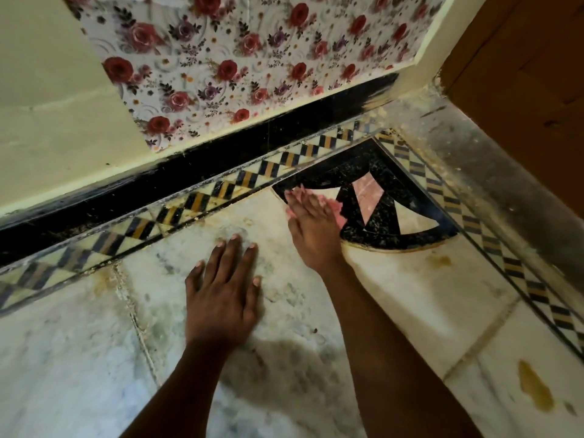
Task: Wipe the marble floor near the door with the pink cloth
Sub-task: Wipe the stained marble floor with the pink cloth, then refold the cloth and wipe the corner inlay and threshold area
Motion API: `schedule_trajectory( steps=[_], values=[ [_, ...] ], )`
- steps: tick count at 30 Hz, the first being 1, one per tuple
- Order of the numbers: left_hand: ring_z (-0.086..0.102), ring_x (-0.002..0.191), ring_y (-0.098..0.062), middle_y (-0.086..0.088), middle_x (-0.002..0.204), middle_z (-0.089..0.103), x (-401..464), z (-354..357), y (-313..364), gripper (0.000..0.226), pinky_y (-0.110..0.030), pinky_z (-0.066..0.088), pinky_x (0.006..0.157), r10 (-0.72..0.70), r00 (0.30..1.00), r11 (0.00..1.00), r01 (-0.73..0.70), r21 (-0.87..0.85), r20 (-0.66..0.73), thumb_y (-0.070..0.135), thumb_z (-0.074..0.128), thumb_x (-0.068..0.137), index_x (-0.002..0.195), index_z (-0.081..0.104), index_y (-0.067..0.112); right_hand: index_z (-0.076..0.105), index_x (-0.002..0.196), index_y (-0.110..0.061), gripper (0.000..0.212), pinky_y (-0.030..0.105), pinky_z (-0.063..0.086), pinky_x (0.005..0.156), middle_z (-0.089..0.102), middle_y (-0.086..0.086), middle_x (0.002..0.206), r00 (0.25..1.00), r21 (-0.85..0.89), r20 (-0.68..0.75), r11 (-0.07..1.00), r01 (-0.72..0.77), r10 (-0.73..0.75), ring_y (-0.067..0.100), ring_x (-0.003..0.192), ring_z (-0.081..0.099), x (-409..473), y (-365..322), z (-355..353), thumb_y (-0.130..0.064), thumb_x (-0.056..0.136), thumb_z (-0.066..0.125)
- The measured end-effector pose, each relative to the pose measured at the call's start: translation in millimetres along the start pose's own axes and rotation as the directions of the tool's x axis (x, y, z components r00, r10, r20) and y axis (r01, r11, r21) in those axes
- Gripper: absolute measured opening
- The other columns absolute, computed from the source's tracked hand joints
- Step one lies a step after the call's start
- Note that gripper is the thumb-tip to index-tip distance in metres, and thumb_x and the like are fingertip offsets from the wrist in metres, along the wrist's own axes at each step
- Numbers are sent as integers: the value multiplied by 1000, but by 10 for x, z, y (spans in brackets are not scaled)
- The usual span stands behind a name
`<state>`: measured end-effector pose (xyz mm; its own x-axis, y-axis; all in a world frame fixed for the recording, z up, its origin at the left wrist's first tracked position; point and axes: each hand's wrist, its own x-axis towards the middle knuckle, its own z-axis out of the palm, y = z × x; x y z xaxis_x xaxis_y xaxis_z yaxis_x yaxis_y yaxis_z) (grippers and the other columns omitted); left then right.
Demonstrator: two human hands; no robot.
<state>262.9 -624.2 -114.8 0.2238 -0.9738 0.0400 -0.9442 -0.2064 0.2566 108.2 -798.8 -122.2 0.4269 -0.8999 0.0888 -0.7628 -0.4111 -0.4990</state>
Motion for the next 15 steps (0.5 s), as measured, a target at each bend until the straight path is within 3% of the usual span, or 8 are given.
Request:
schedule_trajectory(
  steps=[1,2,4,5,6,8,12,15],
  values=[
    [19,166,-20,5,180,18,1,4,-7,63,-51,27,124,2,1000,1000,-2,4,-3,51,31,107,169,27,38,47,161,-23,53,49,31,129,49,6,165,998,242,-29,969,-49,58,23,153,45,-91,-30,-78,-38,112,35],
    [19,166,-20,5,180,17,11,10,-17,63,-51,26,124,4,1000,1000,-4,6,-6,51,31,107,169,27,38,51,158,-23,48,44,42,123,55,1,159,985,500,-35,857,-129,169,15,143,55,-136,-55,-177,-33,113,42],
    [19,166,-19,6,180,17,21,36,-34,63,-50,26,124,3,1000,1000,-3,-1,-6,51,32,107,169,26,39,59,151,-22,41,33,57,103,62,-5,145,938,846,34,490,-210,345,2,123,66,-172,-104,-397,-27,112,46],
    [19,166,-19,6,180,17,24,44,-36,63,-50,25,124,4,1000,1000,-4,-3,-3,51,32,107,169,25,40,61,146,-21,39,35,61,96,64,-3,141,916,922,80,320,-218,393,4,119,70,-166,-74,-474,-27,111,47],
    [18,166,-19,7,180,16,16,45,-38,63,-50,25,124,8,1000,1000,-8,-3,-2,51,31,107,169,25,40,62,143,-19,39,44,63,93,64,2,139,899,965,137,148,-216,415,13,119,72,-180,-60,-554,-29,107,49],
    [19,166,-19,7,180,17,7,42,-45,63,-50,25,124,11,1000,1000,-12,-16,-3,51,30,107,169,25,41,57,148,-17,45,61,61,91,60,10,133,867,965,261,-83,-250,424,32,116,69,-222,-53,-678,-32,107,47],
    [22,165,-21,6,180,19,20,23,-63,62,-50,25,124,22,1000,999,-22,-32,1,52,28,107,168,27,40,56,149,-15,47,61,64,83,61,9,117,831,913,386,-291,-284,400,39,112,72,-407,-100,-846,-41,114,39],
    [20,165,-20,6,180,18,3,38,-58,62,-51,25,124,20,1000,999,-20,-33,1,52,25,108,168,25,41,60,140,-13,53,68,58,95,65,13,123,824,875,426,-401,-271,374,47,127,66,-648,-170,-922,-52,106,48]
  ],
)
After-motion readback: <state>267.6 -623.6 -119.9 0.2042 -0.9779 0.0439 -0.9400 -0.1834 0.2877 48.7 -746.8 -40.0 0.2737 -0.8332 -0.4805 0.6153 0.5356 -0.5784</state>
